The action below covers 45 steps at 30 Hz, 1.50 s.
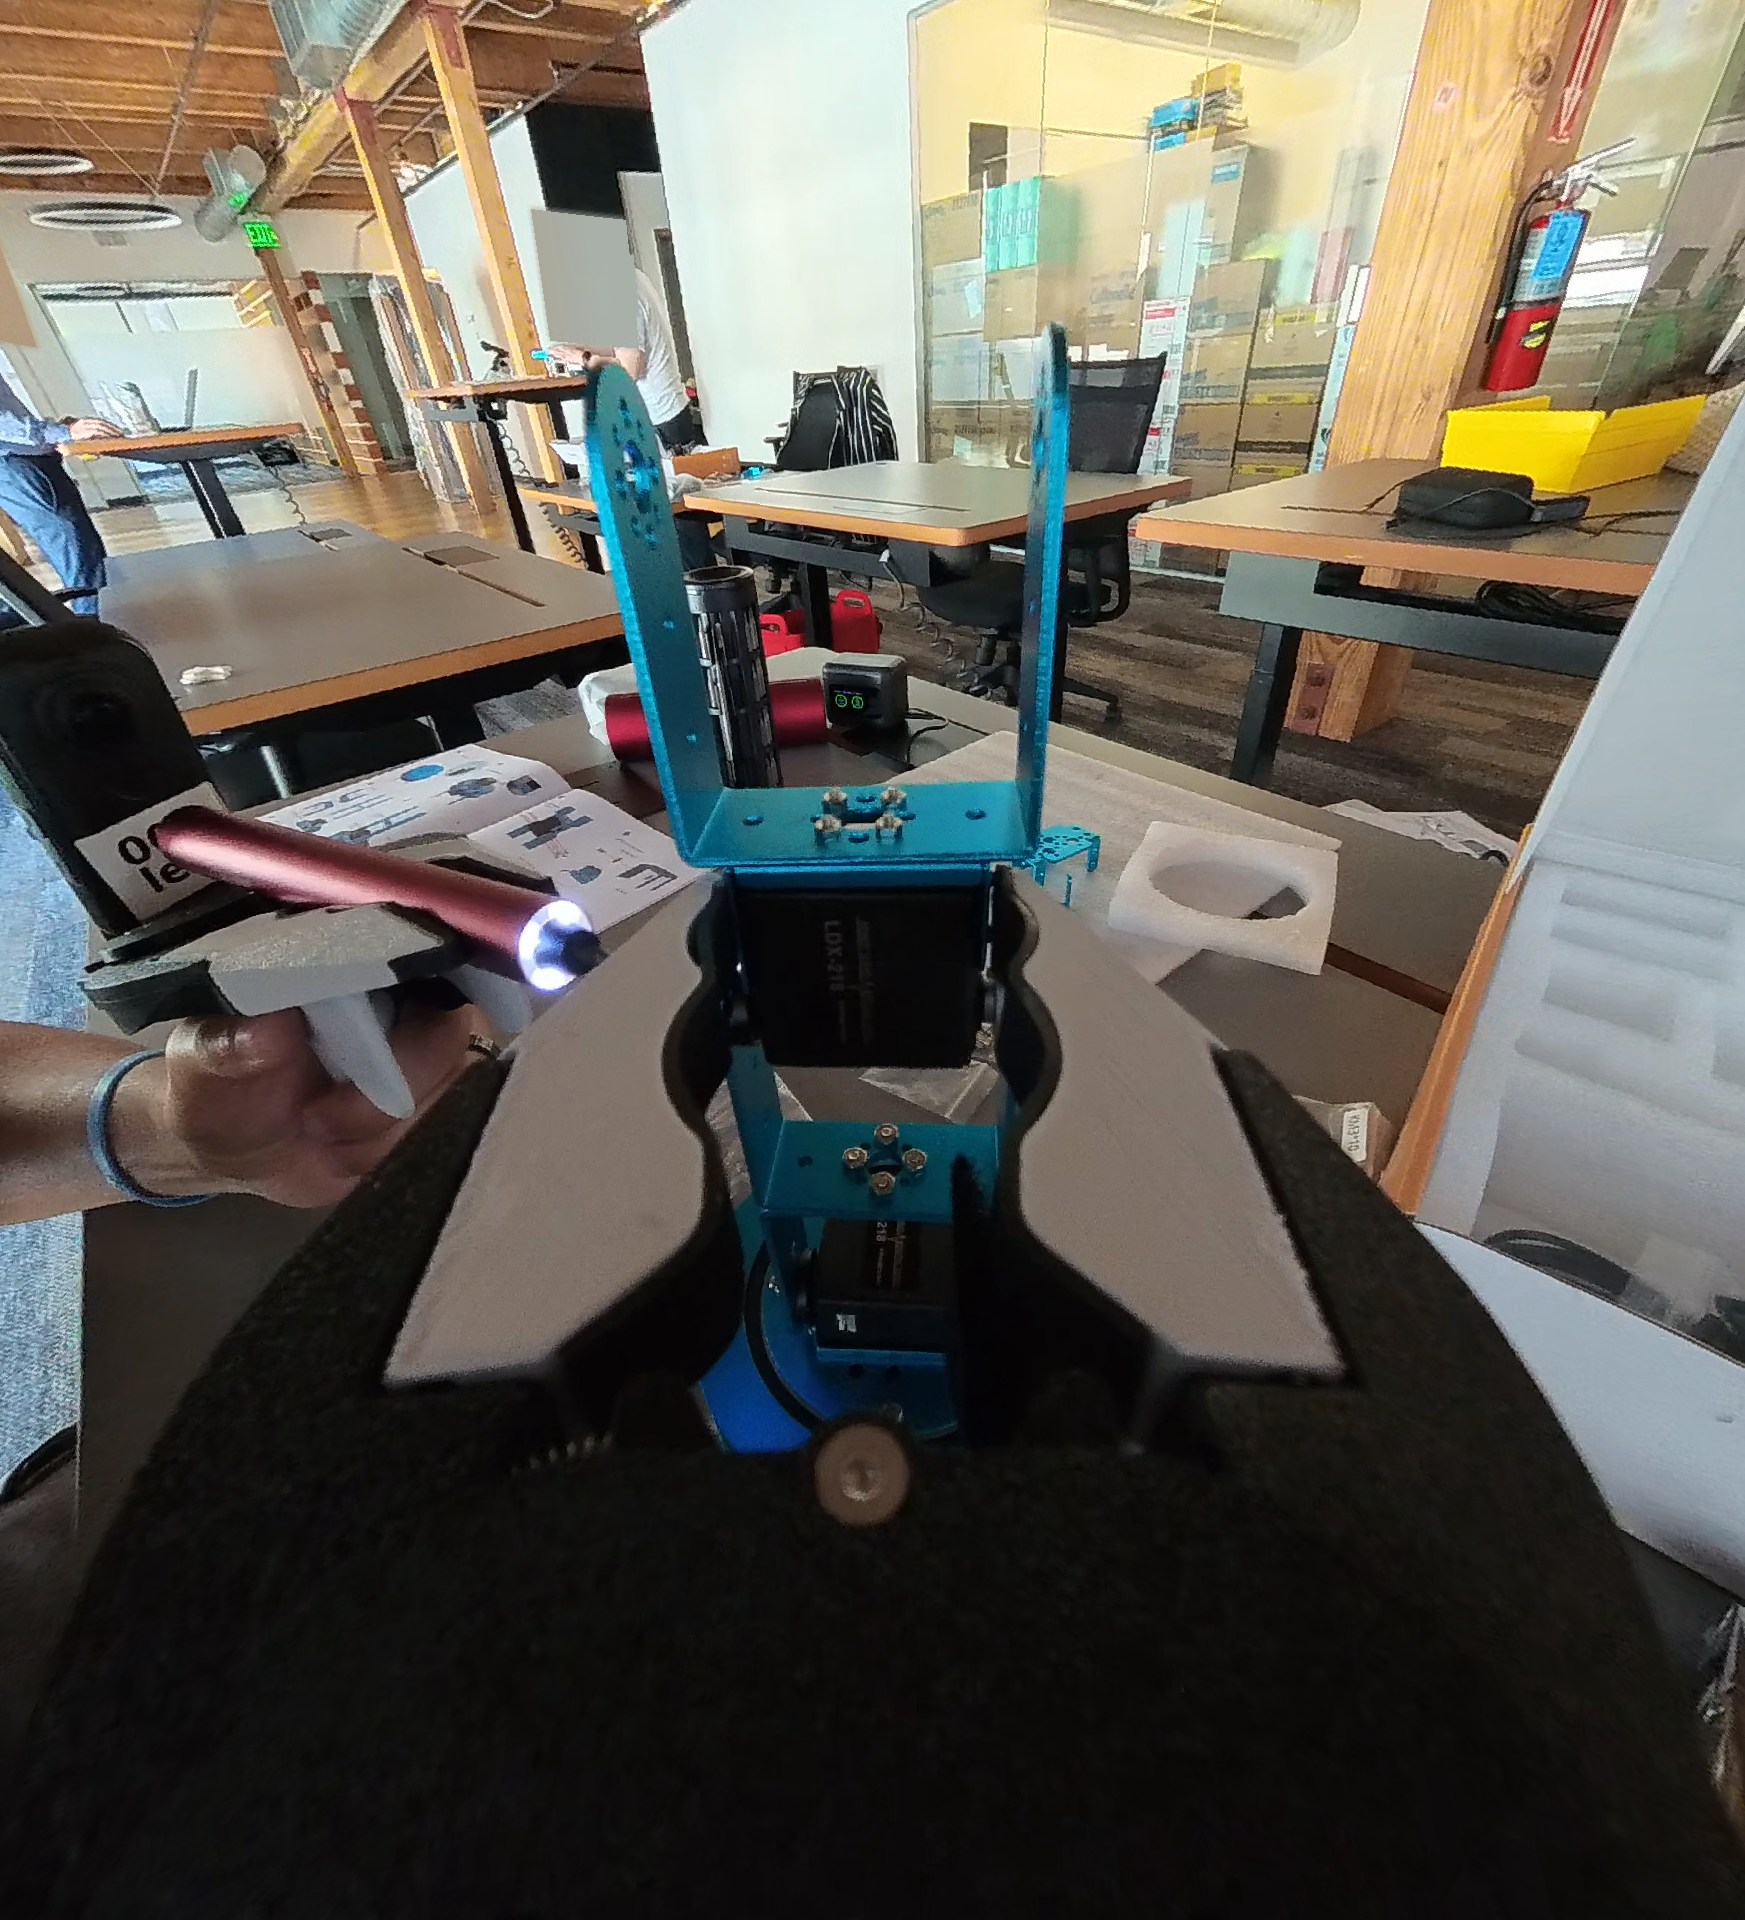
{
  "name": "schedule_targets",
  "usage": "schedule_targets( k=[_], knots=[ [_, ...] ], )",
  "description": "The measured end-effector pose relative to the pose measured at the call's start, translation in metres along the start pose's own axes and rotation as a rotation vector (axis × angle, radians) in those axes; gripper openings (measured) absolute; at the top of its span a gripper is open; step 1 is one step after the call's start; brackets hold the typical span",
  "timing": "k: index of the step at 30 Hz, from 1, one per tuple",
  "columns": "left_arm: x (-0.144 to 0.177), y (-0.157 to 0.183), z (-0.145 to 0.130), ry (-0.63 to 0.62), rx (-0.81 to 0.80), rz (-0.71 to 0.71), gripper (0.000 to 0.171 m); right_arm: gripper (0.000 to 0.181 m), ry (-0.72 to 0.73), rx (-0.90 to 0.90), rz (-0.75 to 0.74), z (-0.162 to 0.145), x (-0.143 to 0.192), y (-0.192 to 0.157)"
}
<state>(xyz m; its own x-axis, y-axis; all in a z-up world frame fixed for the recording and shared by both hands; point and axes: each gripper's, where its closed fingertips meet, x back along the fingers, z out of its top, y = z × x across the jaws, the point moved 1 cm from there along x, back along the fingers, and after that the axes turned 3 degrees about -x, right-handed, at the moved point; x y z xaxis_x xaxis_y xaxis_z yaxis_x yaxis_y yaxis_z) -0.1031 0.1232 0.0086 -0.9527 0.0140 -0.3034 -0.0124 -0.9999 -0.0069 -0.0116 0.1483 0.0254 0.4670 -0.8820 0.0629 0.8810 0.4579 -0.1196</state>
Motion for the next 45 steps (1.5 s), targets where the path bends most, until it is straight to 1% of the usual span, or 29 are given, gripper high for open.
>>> schedule_targets(
  k=[3,11,17,22,30,34,39,43,45],
  knots=[
    [0.0,0.0,-0.001,-0.009,-0.003,0.004,0.022,0.048,-0.001,0.001,-0.004,0.0,0.0,0.0],
    [0.0,-0.007,-0.003,-0.012,0.048,0.017,0.021,0.048,0.0,0.009,-0.008,-0.001,0.0,0.0],
    [0.0,-0.005,-0.001,-0.003,0.052,0.008,0.021,0.048,0.008,0.005,0.022,-0.001,0.002,0.0],
    [0.0,-0.005,-0.001,-0.003,0.048,0.004,0.022,0.048,-0.008,0.001,0.04,-0.002,0.003,-0.001],
    [0.001,-0.003,0.002,-0.002,0.044,-0.002,0.022,0.047,-0.04,0.052,0.078,-0.003,0.006,-0.004],
    [0.001,-0.001,0.001,-0.006,0.044,-0.007,0.021,0.047,-0.045,0.04,0.102,-0.002,0.008,-0.003],
    [0.001,-0.001,0.0,-0.007,0.038,-0.007,0.021,0.048,-0.015,0.015,0.106,-0.001,0.011,0.0],
    [0.002,-0.003,0.001,-0.006,0.037,-0.003,0.021,0.055,0.01,0.084,0.086,0.0,0.018,0.003],
    [0.003,-0.004,0.0,-0.007,0.041,0.0,0.021,0.052,0.029,0.08,0.113,0.003,0.022,0.001]
  ],
)
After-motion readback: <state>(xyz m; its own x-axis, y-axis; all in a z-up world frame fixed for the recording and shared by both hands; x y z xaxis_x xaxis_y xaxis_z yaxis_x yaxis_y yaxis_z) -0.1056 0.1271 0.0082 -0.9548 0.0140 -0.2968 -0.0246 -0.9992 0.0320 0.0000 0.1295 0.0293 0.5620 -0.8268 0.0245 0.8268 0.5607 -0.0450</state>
